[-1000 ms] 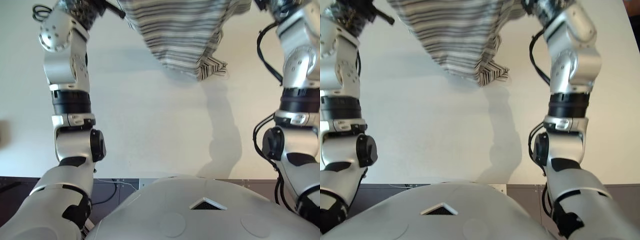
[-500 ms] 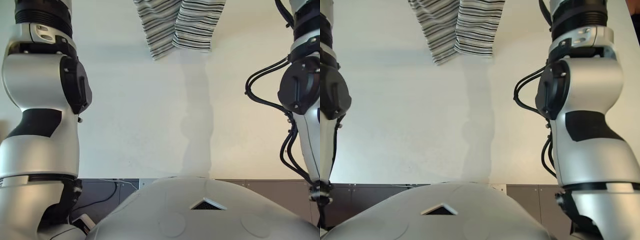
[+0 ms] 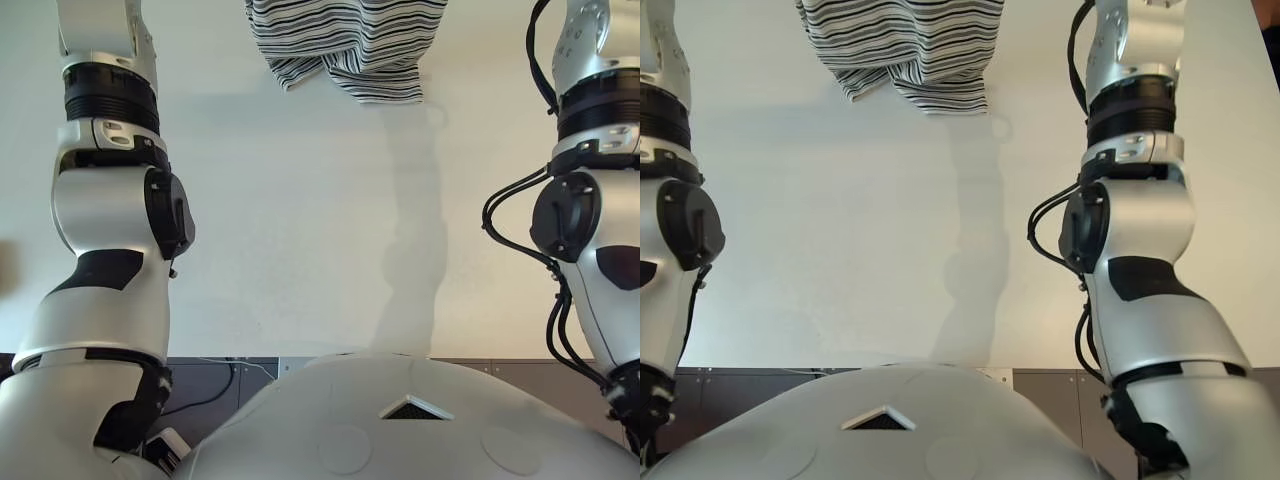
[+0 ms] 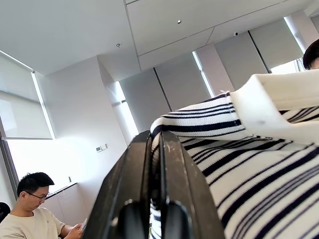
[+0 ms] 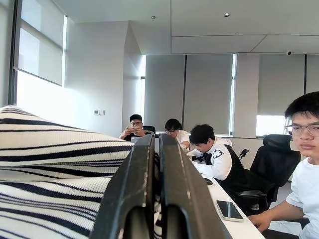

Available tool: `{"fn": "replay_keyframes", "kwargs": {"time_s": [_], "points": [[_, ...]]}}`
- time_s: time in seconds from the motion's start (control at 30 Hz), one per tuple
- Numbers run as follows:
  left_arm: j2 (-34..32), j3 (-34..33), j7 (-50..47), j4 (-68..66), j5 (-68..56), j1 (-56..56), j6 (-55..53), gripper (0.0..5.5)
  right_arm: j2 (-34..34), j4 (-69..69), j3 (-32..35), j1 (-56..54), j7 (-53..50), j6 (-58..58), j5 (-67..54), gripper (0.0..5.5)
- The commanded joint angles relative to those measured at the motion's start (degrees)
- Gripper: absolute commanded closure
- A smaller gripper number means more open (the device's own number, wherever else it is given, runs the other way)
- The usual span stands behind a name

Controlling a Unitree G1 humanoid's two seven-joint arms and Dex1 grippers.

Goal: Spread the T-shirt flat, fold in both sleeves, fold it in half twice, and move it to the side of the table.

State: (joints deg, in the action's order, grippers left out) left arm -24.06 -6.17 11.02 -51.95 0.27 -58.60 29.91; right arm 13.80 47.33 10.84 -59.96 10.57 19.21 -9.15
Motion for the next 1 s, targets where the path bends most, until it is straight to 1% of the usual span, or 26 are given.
{"fn": "replay_keyframes", "kwargs": {"time_s": [0.03, 0.07, 0.13, 0.17, 0.23, 0.3, 0.37, 0.47, 0.53, 0.6, 0.7, 0.73, 0.77, 0.8, 0.87, 0.9, 1.0], "points": [[-0.9, -2.3, 2.9, 9.8, -4.7, -0.2, -2.2, 5.38, 0.9, -13.9, 0.9, 0.0, 2.5, -6.1, -4.4, 5.40], [0.1, -3.1, 6.8, 15.3, -10.1, 0.5, -5.8, 5.38, 1.3, -19.6, 0.9, 0.6, 5.3, -9.4, -7.8, 5.40], [0.6, -3.5, 16.5, 31.6, -25.2, 5.0, -17.5, 5.38, 4.3, -34.7, 0.4, 3.7, 13.8, -18.0, -17.4, 5.40], [-0.5, -3.7, 19.8, 40.9, -33.1, 8.2, -23.4, 5.38, 6.7, -42.8, 1.0, 5.8, 17.3, -22.0, -22.9, 5.40], [-3.9, -7.0, 21.9, 56.8, -47.5, 14.2, -32.5, 5.38, 11.5, -55.8, 5.1, 8.1, 20.0, -29.0, -34.1, 5.40], [-6.1, -11.4, 20.3, 65.3, -56.6, 16.6, -37.5, 5.38, 14.7, -62.9, 8.9, 8.4, 19.2, -33.6, -42.2, 5.40], [-7.8, -14.4, 18.6, 70.4, -63.0, 18.0, -41.1, 5.38, 17.5, -67.9, 11.2, 9.7, 18.1, -37.3, -48.3, 5.40], [-10.6, -17.1, 16.6, 77.8, -69.1, 22.8, -46.2, 5.38, 22.6, -76.1, 15.1, 16.2, 15.4, -43.2, -55.9, 5.40], [-11.6, -20.3, 12.9, 81.8, -73.2, 26.0, -47.9, 5.38, 25.3, -81.8, 18.6, 20.2, 10.5, -45.5, -62.1, 5.40], [-12.8, -22.9, 8.1, 87.7, -79.4, 29.8, -49.5, 5.38, 27.6, -87.0, 22.4, 24.5, 4.0, -46.6, -70.9, 5.40], [-12.9, -24.8, 2.9, 96.6, -83.2, 41.8, -51.9, 5.38, 28.6, -93.3, 25.0, 37.0, -0.9, -48.6, -77.6, 5.40], [-12.3, -24.9, 1.4, 99.2, -84.1, 45.4, -51.9, 5.38, 28.2, -94.8, 25.0, 40.0, -2.2, -48.3, -79.4, 5.40], [-11.1, -23.2, 1.7, 100.8, -82.4, 49.5, -52.5, 5.38, 27.3, -95.9, 24.1, 43.3, -2.3, -48.3, -79.3, 5.40], [-10.3, -20.9, 2.9, 101.6, -79.7, 53.3, -53.1, 5.38, 26.5, -96.2, 22.5, 46.1, -1.6, -48.5, -78.2, 5.40], [-9.5, -13.4, 7.9, 99.5, -69.6, 60.4, -53.9, 5.38, 25.6, -95.8, 16.4, 52.9, 2.6, -50.1, -71.0, 5.40], [-9.3, -11.1, 9.8, 98.0, -66.0, 62.5, -53.6, 5.38, 25.0, -95.5, 14.0, 55.1, 4.1, -50.1, -68.4, 5.40], [-8.4, -7.5, 14.0, 93.2, -58.4, 63.3, -51.5, 5.38, 23.4, -93.4, 8.5, 56.0, 6.6, -48.6, -61.3, 5.40]]}}
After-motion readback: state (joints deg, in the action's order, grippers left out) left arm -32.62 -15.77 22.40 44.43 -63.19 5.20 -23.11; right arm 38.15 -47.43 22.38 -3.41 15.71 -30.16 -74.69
